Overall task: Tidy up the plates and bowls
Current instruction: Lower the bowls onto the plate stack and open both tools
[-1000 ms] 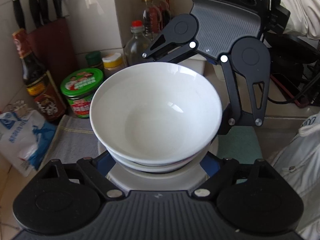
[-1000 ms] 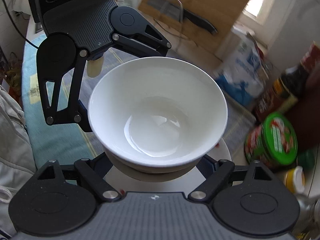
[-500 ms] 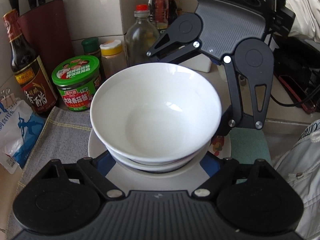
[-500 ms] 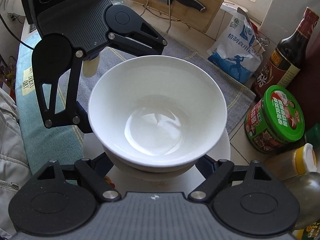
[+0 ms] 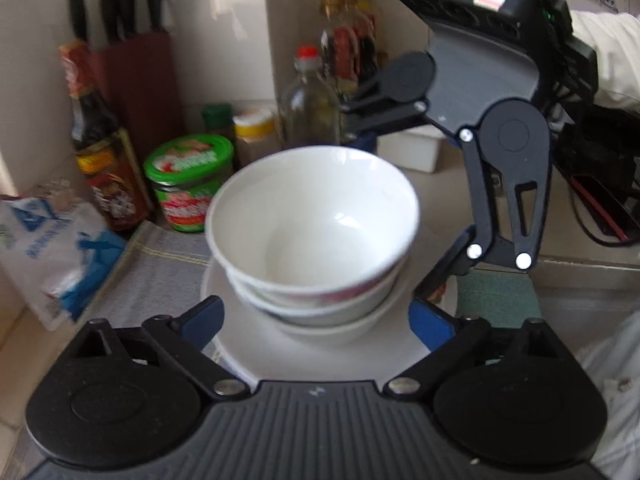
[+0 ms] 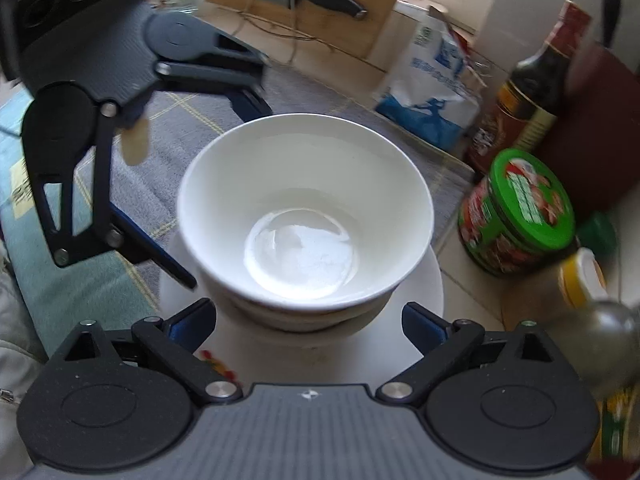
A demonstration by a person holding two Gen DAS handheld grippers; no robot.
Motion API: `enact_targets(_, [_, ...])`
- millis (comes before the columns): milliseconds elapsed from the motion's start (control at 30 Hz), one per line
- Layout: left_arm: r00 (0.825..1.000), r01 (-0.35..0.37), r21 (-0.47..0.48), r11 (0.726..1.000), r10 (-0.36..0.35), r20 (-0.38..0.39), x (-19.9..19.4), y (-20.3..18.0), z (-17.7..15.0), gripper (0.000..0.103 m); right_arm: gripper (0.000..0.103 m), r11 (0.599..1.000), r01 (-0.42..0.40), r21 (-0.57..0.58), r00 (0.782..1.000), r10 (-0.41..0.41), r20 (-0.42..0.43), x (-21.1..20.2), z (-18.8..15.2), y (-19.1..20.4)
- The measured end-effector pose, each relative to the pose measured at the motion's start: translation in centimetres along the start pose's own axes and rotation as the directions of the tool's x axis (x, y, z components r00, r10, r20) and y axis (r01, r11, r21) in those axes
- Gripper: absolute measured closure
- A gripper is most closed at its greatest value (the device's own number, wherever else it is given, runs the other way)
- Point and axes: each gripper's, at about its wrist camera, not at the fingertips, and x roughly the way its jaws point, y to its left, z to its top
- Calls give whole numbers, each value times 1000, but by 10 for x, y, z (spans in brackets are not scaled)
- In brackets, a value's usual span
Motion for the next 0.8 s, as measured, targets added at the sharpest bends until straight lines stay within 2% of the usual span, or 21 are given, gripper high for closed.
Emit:
enact_targets(100, [995,-79,-32,996,81,55,-26,-4,-13,1,0,990,124,67,990,-119,-69,-3,1,21])
enact_targets(167, [983,-147,-68,987,153,98,-44,-10,-21,1,0,971,172,165,983,-159,-87,-8,1,33])
enact_targets(233, [967,-213,-103,972,225,120,-60,-16,-26,1,0,932,214,292,976,-194,-96,-16,2,44])
enact_targets(300, [950,-273,-145,951,290,117,-75,-22,-27,1,0,868,268,419,963,-247,-105,-26,4,58])
enact_targets(367, [942,-300,-188,935,322,97,-88,-26,-24,1,0,777,331,536,941,-315,-125,-38,6,72])
enact_targets(433, [937,-313,-247,917,341,79,-103,-29,-21,1,0,662,368,652,917,-376,-136,-51,4,87])
enact_targets(500, [930,-337,-289,896,364,45,-115,-31,-17,1,0,544,409,733,883,-439,-167,-61,2,104])
enact_targets(567, [918,-373,-322,870,396,7,-127,-32,-12,1,0,454,437,776,847,-498,-186,-72,2,121])
enact_targets(667, [903,-403,-375,835,429,-16,-144,-34,-12,1,0,368,433,823,815,-549,-183,-88,2,146])
enact_targets(800, [906,-399,-422,814,422,-41,-153,-31,-14,1,0,326,439,837,784,-594,-180,-103,2,165])
